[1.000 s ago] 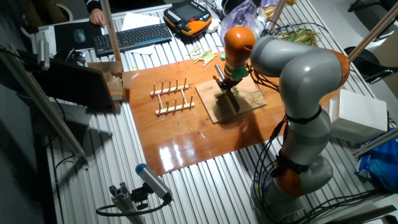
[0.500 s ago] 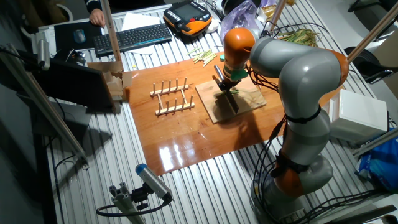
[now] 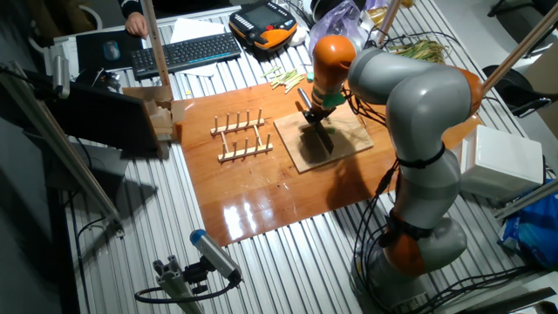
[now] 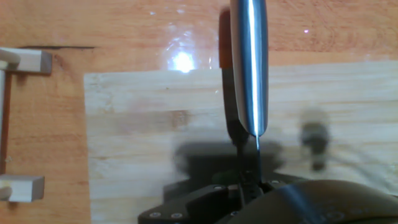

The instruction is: Chop the green garlic

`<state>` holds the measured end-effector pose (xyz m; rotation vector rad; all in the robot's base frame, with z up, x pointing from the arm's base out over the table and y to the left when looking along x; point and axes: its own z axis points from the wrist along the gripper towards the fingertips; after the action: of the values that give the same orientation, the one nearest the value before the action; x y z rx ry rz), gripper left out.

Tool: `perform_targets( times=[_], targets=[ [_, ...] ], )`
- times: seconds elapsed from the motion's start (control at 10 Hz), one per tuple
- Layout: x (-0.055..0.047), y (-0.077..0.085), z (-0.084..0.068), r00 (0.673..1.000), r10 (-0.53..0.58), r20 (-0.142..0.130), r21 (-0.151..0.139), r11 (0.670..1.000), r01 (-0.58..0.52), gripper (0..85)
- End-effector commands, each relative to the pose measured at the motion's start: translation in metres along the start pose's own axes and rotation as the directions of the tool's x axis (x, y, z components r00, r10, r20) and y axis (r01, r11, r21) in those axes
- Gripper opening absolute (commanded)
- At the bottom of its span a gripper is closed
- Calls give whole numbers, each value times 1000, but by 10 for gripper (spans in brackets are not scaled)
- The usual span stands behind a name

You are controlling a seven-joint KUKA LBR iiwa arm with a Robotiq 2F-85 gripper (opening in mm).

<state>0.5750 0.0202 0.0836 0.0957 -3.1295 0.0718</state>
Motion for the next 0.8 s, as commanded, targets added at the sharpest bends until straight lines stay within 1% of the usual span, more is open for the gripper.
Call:
perform_targets(
  times=[0.0,0.1,0.3,0.4,0.6,0.7],
  targets=[
    [-1,-1,-8,1000,-2,1,-2,1000,2,0],
    [2,0,-12,1000,3,-6,0,1000,-3,0],
    [7,2,-14,1000,9,-5,6,1000,-9,0],
    [9,-1,-13,1000,3,0,20,1000,-3,0],
    [15,-14,-4,1000,-11,14,-1,1000,11,0],
    [17,-14,-1,1000,-8,17,-7,1000,8,0]
  ],
)
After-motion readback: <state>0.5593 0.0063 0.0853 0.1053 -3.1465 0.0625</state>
